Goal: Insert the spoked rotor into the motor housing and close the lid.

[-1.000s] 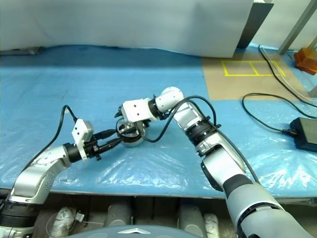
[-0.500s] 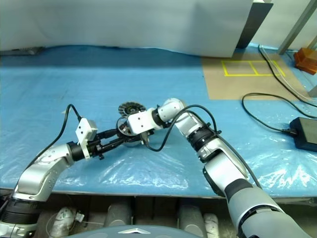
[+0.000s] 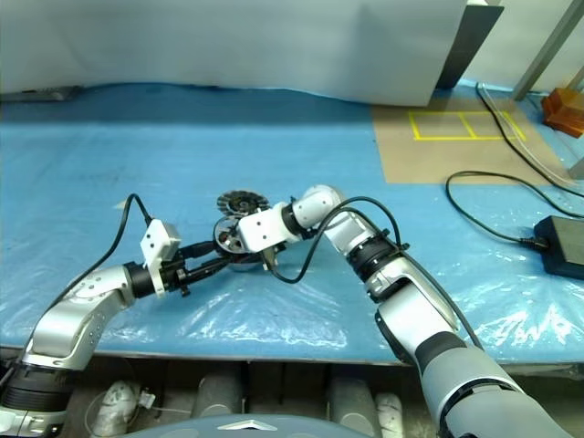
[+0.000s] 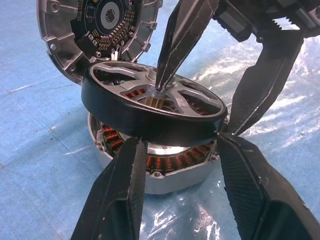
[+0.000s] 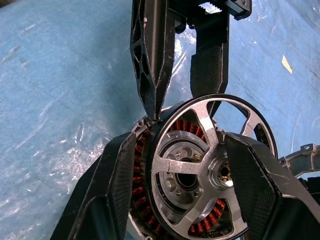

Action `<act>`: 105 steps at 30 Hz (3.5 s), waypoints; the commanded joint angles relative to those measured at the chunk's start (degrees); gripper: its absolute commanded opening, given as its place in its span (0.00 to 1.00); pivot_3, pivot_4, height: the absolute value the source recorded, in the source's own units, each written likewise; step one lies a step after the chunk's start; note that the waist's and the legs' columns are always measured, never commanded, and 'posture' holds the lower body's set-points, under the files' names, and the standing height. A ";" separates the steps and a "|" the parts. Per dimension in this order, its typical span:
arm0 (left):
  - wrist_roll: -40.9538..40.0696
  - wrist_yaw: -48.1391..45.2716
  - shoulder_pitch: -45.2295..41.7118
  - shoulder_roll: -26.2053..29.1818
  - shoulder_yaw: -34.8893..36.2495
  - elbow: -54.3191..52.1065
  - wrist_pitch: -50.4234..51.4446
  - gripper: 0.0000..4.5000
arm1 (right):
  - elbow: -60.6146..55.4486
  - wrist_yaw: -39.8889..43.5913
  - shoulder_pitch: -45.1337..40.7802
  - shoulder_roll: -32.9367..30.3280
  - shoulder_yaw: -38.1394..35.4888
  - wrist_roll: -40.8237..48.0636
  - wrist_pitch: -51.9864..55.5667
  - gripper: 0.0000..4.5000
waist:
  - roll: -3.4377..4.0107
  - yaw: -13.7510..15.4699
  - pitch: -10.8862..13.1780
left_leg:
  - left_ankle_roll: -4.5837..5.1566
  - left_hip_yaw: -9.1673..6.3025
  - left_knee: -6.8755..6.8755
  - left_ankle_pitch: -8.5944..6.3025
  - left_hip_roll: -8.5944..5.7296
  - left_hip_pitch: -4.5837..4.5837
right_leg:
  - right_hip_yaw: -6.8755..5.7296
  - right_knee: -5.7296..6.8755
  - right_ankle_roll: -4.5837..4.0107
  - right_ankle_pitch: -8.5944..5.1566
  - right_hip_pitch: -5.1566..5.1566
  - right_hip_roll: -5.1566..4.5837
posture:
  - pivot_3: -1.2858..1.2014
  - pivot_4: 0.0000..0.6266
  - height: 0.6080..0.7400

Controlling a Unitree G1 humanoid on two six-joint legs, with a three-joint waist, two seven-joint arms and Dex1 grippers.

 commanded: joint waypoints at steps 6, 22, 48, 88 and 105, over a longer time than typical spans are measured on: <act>0.06 0.06 -0.98 -0.04 0.61 -0.36 -0.81 0.51 | -1.09 0.07 -0.73 0.19 -0.82 1.11 -0.82 0.30 | 0.00 0.00 0.00 | 0.00 0.00 0.00 0.00 0.00 0.01 | 0.00 0.00 0.00 0.00 0.01 0.00 | 0.52 0.24 1.00; 0.27 0.14 -1.21 -0.13 0.76 0.58 -1.08 0.51 | -5.94 4.98 -0.37 -4.28 -1.44 3.32 2.58 0.00 | 0.00 -0.01 0.00 | 0.00 0.00 -0.03 0.00 0.00 0.00 | 0.00 -0.04 0.00 0.00 0.00 0.00 | 0.52 0.24 1.00; 0.46 -5.42 5.11 9.22 2.10 -0.98 0.87 0.51 | -6.67 4.54 -1.66 -2.15 -4.44 6.95 9.95 0.00 | 0.02 -0.17 0.01 | -0.01 0.03 -0.13 -0.01 0.01 0.04 | 0.01 -0.07 -0.01 -0.01 -0.02 0.02 | 0.52 0.24 1.00; -4.23 -0.82 0.93 4.99 7.71 -3.58 1.30 0.51 | -7.70 -22.01 10.70 14.04 -14.85 18.99 45.04 0.00 | 0.05 0.03 0.03 | -0.09 0.02 -0.44 0.00 -0.09 0.13 | -0.01 -0.13 0.00 0.00 -0.02 -0.04 | 0.52 0.24 1.00; -3.30 -1.09 -0.75 4.25 6.67 -1.68 0.62 0.51 | 2.23 -23.38 10.95 10.21 -8.34 10.44 39.71 0.00 | 0.15 -0.05 -0.03 | -0.09 0.04 -0.45 0.00 -0.11 0.22 | 0.01 -0.13 0.00 -0.01 0.05 -0.04 | 0.52 0.24 1.00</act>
